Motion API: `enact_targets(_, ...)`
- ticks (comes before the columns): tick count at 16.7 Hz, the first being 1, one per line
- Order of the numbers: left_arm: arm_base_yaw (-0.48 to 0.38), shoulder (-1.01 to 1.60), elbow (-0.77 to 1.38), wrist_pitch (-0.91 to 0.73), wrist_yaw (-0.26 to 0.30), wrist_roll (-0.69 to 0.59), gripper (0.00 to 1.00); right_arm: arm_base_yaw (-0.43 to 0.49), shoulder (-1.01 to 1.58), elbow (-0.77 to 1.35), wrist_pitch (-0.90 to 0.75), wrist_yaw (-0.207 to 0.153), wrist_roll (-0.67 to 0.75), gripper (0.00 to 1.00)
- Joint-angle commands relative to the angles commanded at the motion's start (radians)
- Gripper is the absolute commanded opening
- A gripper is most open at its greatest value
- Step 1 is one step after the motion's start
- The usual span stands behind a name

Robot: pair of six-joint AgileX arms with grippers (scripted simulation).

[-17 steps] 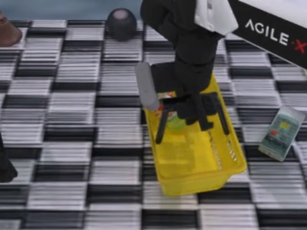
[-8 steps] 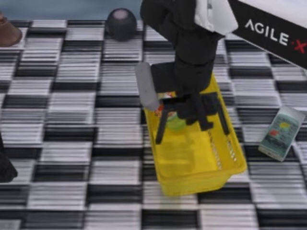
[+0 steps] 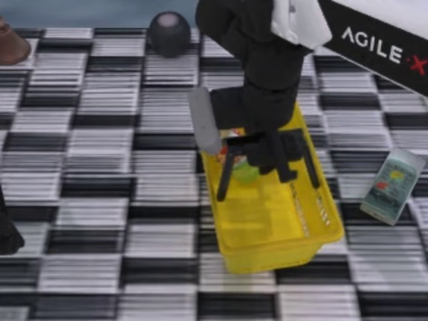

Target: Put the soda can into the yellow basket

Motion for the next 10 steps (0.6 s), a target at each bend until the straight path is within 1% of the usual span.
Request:
enact_targets(3, 0.000, 0.000, 0.000, 0.000, 0.000, 0.000, 1.00, -0.003, 0.001, 0.018, -0.018, 0.000, -0.005, 0.00)
enact_targets(7, 0.000, 0.000, 0.000, 0.000, 0.000, 0.000, 1.00, -0.022, -0.011, 0.134, -0.152, 0.000, -0.029, 0.00)
enact_targets(10, 0.000, 0.000, 0.000, 0.000, 0.000, 0.000, 1.00, -0.030, -0.019, 0.169, -0.189, 0.000, -0.037, 0.00)
